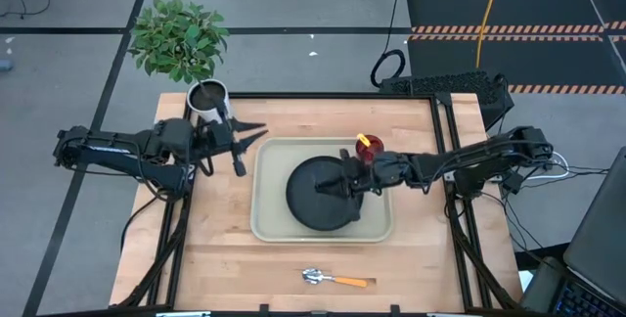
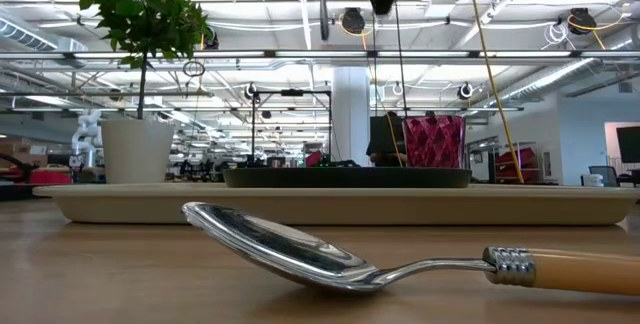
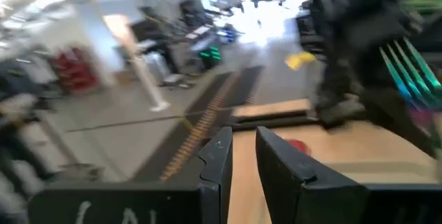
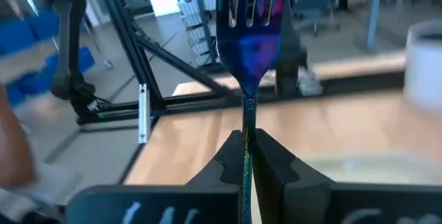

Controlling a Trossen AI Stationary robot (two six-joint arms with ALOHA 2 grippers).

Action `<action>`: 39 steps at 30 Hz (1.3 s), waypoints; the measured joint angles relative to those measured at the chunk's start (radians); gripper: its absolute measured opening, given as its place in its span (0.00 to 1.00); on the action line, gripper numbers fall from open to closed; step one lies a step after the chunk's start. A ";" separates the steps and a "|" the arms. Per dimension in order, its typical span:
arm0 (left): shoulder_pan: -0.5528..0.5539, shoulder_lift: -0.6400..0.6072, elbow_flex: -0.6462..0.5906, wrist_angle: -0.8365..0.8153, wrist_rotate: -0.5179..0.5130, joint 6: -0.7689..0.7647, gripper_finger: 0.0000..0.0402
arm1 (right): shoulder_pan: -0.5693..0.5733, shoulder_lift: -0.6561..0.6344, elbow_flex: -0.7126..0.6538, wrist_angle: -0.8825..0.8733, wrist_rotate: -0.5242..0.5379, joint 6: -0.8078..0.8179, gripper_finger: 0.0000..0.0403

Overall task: Pick and place plate/cup/fork/spoon on tray
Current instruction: Put the blue fork on the gray tray to the left of the black plate

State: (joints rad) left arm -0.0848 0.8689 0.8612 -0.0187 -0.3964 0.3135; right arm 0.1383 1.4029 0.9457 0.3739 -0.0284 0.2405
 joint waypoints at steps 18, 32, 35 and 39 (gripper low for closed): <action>-0.108 0.299 -0.018 0.024 -0.024 -0.264 0.17 | -0.011 0.014 0.077 0.009 0.079 -0.532 0.00; -0.344 0.336 -0.018 -0.038 -0.780 -0.273 0.17 | -0.107 0.085 0.077 0.169 0.416 -0.500 0.00; -0.361 0.379 -0.018 -0.026 -0.825 -0.236 0.17 | -0.119 0.115 0.077 0.236 0.388 -0.492 0.01; -0.364 0.445 -0.018 0.002 -0.947 -0.198 0.17 | -0.117 0.143 0.077 0.350 0.362 -0.519 0.00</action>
State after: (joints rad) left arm -0.4484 1.3142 0.8433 -0.0170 -1.3437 0.1152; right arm 0.0211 1.5455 1.0229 0.7239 0.3340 -0.2789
